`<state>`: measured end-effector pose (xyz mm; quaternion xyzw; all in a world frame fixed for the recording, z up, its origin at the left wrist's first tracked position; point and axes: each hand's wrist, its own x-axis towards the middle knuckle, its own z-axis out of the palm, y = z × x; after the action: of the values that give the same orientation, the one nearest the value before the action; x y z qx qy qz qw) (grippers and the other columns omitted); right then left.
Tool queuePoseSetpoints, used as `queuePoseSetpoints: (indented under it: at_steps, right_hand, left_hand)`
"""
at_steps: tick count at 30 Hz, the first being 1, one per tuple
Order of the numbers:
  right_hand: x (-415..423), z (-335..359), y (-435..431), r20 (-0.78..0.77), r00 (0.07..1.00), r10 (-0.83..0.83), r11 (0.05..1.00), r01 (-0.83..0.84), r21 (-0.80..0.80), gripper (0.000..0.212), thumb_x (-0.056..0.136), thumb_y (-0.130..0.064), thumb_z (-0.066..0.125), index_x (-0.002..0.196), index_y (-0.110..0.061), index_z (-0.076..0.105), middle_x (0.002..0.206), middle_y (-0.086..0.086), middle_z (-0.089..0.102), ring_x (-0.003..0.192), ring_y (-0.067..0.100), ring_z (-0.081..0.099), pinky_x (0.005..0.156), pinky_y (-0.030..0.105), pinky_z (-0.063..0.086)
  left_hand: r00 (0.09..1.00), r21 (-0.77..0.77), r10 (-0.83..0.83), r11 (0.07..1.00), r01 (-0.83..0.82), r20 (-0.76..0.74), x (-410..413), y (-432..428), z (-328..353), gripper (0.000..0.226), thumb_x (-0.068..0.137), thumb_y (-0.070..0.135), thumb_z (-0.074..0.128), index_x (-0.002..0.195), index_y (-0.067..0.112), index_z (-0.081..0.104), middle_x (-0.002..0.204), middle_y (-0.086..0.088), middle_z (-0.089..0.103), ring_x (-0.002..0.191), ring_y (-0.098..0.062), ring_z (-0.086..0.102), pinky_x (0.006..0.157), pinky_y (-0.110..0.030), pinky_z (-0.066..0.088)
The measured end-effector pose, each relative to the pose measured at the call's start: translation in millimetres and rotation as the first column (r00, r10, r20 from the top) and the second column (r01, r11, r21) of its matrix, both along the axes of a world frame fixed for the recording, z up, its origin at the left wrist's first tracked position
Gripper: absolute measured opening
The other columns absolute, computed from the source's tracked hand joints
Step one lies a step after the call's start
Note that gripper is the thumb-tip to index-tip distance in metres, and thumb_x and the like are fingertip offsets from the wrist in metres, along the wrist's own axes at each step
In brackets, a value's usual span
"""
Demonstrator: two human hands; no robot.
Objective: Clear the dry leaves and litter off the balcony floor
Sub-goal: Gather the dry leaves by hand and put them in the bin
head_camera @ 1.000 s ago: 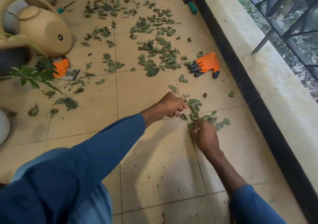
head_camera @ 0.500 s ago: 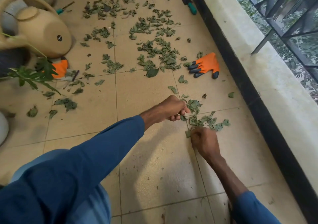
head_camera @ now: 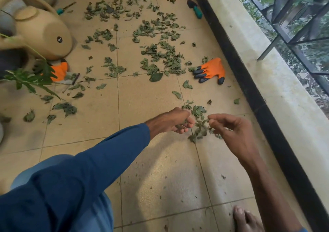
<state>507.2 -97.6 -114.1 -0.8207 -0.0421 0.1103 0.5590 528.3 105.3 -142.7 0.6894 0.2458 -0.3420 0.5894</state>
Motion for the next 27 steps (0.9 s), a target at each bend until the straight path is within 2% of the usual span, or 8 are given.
queuePoseSetpoints:
  at_steps: [6, 10, 12, 16, 18, 20, 22, 27]
  right_hand:
    - [3.8, 39.5, 9.7, 0.056, 0.998, 0.034, 0.997, -0.038, 0.062, 0.012, 0.088, -0.016, 0.076, 0.099, -0.017, 0.080, 0.087, -0.002, 0.078, 0.080, 0.024, 0.070, 0.074, 0.033, 0.061]
    - [9.6, 40.5, 11.5, 0.046, 0.999, 0.026, 0.997, -0.030, 0.074, 0.011, 0.090, -0.015, 0.074, 0.100, -0.016, 0.079, 0.089, 0.000, 0.077, 0.084, 0.025, 0.072, 0.078, 0.035, 0.063]
    - [12.0, 36.4, 12.3, -0.021, 1.000, 0.010, 0.991, -0.007, 0.132, 0.012, 0.093, -0.011, 0.070, 0.103, -0.011, 0.077, 0.092, 0.004, 0.077, 0.088, 0.027, 0.073, 0.080, 0.037, 0.063]
    - [11.1, 28.0, 16.5, -0.156, 0.988, 0.000, 0.967, 0.040, 0.252, 0.014, 0.097, -0.005, 0.061, 0.108, -0.003, 0.071, 0.093, 0.014, 0.077, 0.091, 0.029, 0.075, 0.081, 0.038, 0.063]
    - [10.1, 23.9, 14.8, -0.176, 0.984, -0.029, 0.964, 0.074, 0.254, 0.015, 0.097, -0.003, 0.061, 0.109, -0.002, 0.070, 0.091, 0.014, 0.077, 0.090, 0.029, 0.075, 0.080, 0.038, 0.063]
    - [9.7, 19.2, 10.3, -0.201, 0.977, -0.068, 0.962, 0.117, 0.247, 0.016, 0.096, -0.001, 0.061, 0.110, -0.001, 0.070, 0.091, 0.016, 0.077, 0.090, 0.031, 0.075, 0.080, 0.038, 0.063]
    - [9.5, 16.2, 5.5, -0.241, 0.965, -0.099, 0.947, 0.166, 0.274, 0.018, 0.095, 0.001, 0.061, 0.112, 0.000, 0.070, 0.096, 0.019, 0.076, 0.092, 0.032, 0.075, 0.083, 0.038, 0.062]
    - [11.2, 15.0, -0.1, -0.224, 0.970, -0.092, 0.957, 0.149, 0.250, 0.017, 0.095, -0.003, 0.064, 0.110, -0.004, 0.072, 0.098, 0.013, 0.078, 0.097, 0.027, 0.075, 0.091, 0.044, 0.059]
  left_hand:
    - [0.999, -0.027, 0.022, 0.999, -0.023, -0.041, -1.6, -1.4, -1.0, 0.034, 0.109, 0.024, 0.037, 0.089, 0.011, 0.062, 0.084, -0.007, 0.067, 0.063, -0.016, 0.056, 0.059, -0.026, 0.047]
    - [0.997, 0.005, 0.079, 0.997, -0.079, -0.001, 1.5, 2.0, -3.4, 0.030, 0.108, 0.026, 0.040, 0.089, 0.013, 0.059, 0.077, -0.004, 0.063, 0.058, -0.014, 0.051, 0.054, -0.025, 0.041]
    - [0.996, -0.053, 0.085, 0.995, -0.087, -0.025, 3.6, 4.4, -1.8, 0.038, 0.109, 0.037, 0.038, 0.091, 0.012, 0.059, 0.073, -0.002, 0.059, 0.055, -0.012, 0.047, 0.050, -0.024, 0.036]
    - [0.998, -0.246, -0.037, 0.969, 0.025, -0.043, 7.2, 8.3, 0.5, 0.053, 0.101, 0.066, 0.040, 0.087, 0.018, 0.057, 0.070, 0.003, 0.052, 0.053, -0.009, 0.041, 0.047, -0.021, 0.029]
    - [0.999, -0.227, -0.043, 0.973, 0.045, 0.013, 9.0, 9.5, 1.3, 0.040, 0.100, 0.056, 0.056, 0.097, 0.016, 0.061, 0.075, 0.002, 0.054, 0.053, -0.008, 0.040, 0.045, -0.019, 0.029]
    - [0.999, -0.167, -0.003, 0.986, 0.010, 0.041, 9.2, 10.1, 0.8, 0.021, 0.097, 0.034, 0.070, 0.098, 0.013, 0.064, 0.073, 0.002, 0.054, 0.052, -0.007, 0.039, 0.043, -0.018, 0.028]
    - [0.998, -0.111, 0.047, 0.993, -0.042, 0.047, 10.8, 10.7, -4.6, 0.015, 0.094, 0.020, 0.074, 0.101, 0.010, 0.066, 0.068, 0.003, 0.050, 0.052, -0.007, 0.037, 0.041, -0.017, 0.027]
    - [0.995, -0.047, 0.094, 0.995, -0.092, 0.039, 13.1, 12.2, -13.3, 0.016, 0.099, 0.021, 0.067, 0.108, 0.009, 0.069, 0.066, 0.005, 0.050, 0.053, -0.007, 0.041, 0.043, -0.019, 0.030]
